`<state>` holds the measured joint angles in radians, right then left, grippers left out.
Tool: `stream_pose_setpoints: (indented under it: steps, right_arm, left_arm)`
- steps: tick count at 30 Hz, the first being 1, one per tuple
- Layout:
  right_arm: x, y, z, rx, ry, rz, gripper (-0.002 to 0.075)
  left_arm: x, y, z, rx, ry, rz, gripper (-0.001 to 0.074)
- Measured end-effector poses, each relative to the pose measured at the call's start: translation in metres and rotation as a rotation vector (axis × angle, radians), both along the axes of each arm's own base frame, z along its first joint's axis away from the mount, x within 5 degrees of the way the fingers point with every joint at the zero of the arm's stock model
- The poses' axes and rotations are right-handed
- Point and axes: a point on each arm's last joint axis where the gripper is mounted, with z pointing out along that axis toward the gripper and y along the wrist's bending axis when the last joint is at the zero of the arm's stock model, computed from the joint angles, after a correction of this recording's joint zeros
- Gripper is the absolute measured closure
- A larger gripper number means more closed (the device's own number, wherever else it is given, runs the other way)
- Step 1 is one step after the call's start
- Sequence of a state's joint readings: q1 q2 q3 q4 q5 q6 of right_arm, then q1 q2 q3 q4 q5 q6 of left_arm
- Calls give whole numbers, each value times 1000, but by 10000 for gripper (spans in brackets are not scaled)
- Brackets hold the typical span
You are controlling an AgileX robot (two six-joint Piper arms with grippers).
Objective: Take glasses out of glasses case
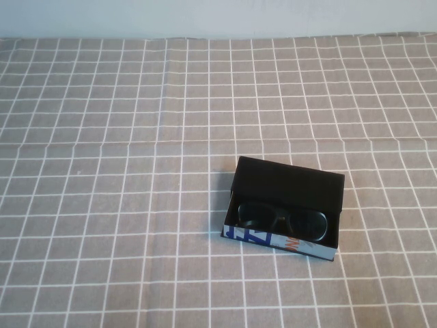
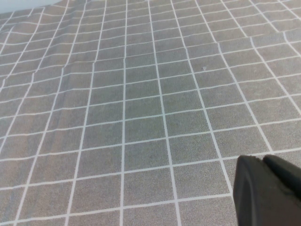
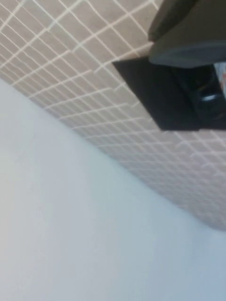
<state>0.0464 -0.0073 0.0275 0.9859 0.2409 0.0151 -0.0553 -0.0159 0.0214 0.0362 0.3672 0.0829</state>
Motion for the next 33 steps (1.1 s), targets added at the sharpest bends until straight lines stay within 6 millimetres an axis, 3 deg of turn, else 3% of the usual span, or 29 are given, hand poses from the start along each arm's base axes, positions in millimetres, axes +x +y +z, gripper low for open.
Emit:
stream_pose_setpoints:
  steps: [7, 11, 16, 22, 24, 29, 33]
  right_arm:
    - [1, -4, 3, 36, -25, -42, 743]
    - [-2, 6, 3, -182, -37, 77, 743]
    - [2, 17, 43, -447, 1, 258, 743]
    - [42, 25, 110, -830, 102, 528, 743]
    - [58, 27, 122, -924, 147, 633, 743]
    - [107, 36, 139, -1088, 192, 905, 743]
    - [140, 61, 137, -1238, 171, 1111, 743]
  left_arm:
    - [0, 0, 0, 0, 0, 0, 740]
    - [0, 0, 0, 0, 0, 0, 740]
    - [0, 0, 0, 0, 0, 0, 740]
    - [0, 0, 0, 0, 0, 0, 740]
    - [0, 0, 0, 0, 0, 0, 740]
    - [0, 0, 0, 0, 0, 0, 740]
    - [0, 0, 0, 0, 0, 0, 740]
